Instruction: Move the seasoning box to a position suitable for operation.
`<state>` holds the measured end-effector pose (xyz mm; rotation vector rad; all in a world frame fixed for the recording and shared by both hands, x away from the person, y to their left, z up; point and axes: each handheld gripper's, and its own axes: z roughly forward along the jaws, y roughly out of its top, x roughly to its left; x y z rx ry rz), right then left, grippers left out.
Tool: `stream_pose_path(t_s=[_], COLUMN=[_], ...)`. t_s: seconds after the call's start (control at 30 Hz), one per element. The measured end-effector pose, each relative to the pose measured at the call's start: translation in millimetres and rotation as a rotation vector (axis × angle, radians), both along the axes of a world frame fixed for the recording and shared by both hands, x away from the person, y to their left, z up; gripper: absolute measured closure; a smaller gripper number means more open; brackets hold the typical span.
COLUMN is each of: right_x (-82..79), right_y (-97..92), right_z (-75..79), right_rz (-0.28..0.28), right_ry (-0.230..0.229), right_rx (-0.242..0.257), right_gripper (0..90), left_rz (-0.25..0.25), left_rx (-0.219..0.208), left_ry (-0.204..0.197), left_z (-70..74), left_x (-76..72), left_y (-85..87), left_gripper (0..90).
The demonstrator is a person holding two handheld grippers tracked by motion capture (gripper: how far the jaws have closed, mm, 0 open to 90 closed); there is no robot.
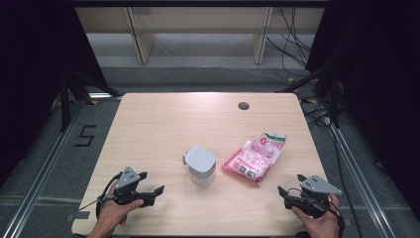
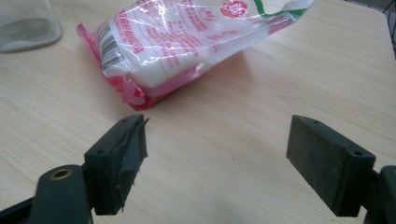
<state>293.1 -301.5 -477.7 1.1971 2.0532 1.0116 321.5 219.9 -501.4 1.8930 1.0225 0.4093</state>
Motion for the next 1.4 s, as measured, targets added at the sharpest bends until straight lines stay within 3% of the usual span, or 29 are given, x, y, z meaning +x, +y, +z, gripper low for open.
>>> stream_pose_path(t_s=[0.1, 0.23, 0.33, 0.4, 0.47, 0.63, 0.73, 0.8, 0.97, 1.03, 1.1, 1.23, 1.33, 1.37, 1.4], right_x=[0.4, 0.7, -1.7, 0.3, -1.9, 1.3, 1.5, 0.1, 2.8, 3.2, 3.0, 3.2, 1.5, 3.5, 3.8], right_y=[1.2, 1.8, 3.3, 0.9, 2.8, 1.1, 1.1, 4.0, 2.0, 0.4, 0.7, 1.3, 3.6, 2.0, 2.1], right_z=[-0.8, -1.4, -0.8, -1.0, -1.1, -0.8, -0.5, -1.1, -1.6, -1.3, -1.9, -1.8, -2.0, -2.1, -2.3], right_rz=[0.002, 0.014, 0.001, 0.032, 0.005, 0.037, 0.036, 0.025, 0.052, 0.051, 0.052, 0.055, 0.042, 0.059, 0.061], right_ry=[0.000, 0.013, 0.017, 0.003, 0.022, -0.007, -0.010, 0.007, -0.011, -0.024, -0.004, 0.000, 0.015, 0.002, 0.002], right_rx=[0.011, 0.019, 0.046, 0.042, 0.052, 0.037, 0.025, 0.041, 0.022, 0.014, 0.027, 0.026, 0.045, 0.032, 0.033], right_gripper=[18.6, 16.0, 15.9, 16.8, 17.2, 17.9, 17.9, 17.9, 18.7, 18.8, 18.9, 19.0, 19.3, 19.4, 19.4], left_rz=[0.000, 0.006, 0.010, 0.002, -0.017, -0.095, -0.143, -0.143, -0.187, -0.190, -0.190, -0.225, -0.240, -0.246, -0.246], left_rx=[0.019, 0.012, 0.012, 0.009, 0.005, 0.009, 0.053, 0.059, 0.100, 0.084, 0.077, 0.100, 0.108, 0.108, 0.135], left_ry=[-0.015, -0.021, -0.062, -0.079, -0.091, -0.150, -0.188, -0.191, -0.207, -0.198, -0.199, -0.212, -0.223, -0.229, -0.244], left_z=[0.2, 0.2, 3.2, 5.6, 6.9, 9.1, 9.8, 9.2, 5.1, 2.6, 1.3, 1.6, 3.3, 4.0, 5.0], left_x=[0.9, 3.4, 6.0, 9.4, 13.2, 24.0, 35.1, 43.2, 64.8, 70.1, 73.8, 77.6, 77.7, 77.5, 77.5], left_y=[0.2, -1.2, -2.7, -4.4, -8.1, -21.8, -31.5, -38.5, -54.1, -58.7, -62.5, -68.3, -71.7, -72.7, -73.0], left_gripper=[15.6, 17.3, 21.6, 24.5, 25.4, 28.0, 32.7, 33.6, 42.1, 43.0, 45.1, 54.0, 67.1, 72.5, 74.8])
